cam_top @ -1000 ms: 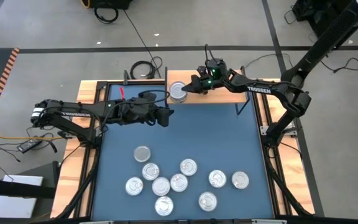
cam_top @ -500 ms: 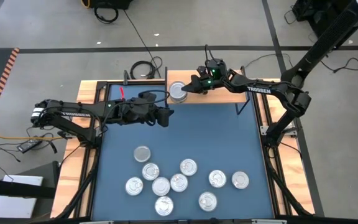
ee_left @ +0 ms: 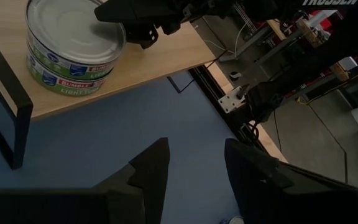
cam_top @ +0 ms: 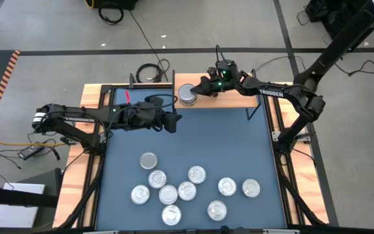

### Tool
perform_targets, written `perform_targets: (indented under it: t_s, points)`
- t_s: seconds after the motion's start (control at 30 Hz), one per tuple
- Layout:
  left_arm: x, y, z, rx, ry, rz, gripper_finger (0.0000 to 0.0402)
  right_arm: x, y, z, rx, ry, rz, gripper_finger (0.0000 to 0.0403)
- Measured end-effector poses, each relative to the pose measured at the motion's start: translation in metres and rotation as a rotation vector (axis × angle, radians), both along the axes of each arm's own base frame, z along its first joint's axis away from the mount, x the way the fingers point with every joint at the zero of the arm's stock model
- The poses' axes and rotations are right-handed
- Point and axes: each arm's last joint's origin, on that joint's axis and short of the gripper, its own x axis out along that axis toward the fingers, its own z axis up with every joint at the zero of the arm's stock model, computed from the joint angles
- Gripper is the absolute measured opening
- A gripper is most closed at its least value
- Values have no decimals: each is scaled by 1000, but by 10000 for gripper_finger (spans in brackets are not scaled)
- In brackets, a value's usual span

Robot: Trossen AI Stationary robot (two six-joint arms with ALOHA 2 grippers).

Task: Stack canned seafood by type on shelf
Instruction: Stack the green tuna can on top of the green tuna can on the shelf

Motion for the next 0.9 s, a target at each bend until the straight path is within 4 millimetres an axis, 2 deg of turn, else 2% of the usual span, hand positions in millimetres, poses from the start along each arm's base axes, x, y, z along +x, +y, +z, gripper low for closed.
perform_targets:
  t_s: [0.4,0.9]
  points:
    - [0,0,0,2,3,-15,163,-3,-4,2,-10,-9,8,221]
    - [0,-1,0,13,7,-26,163,-4,-6,20,-108,121,21,221]
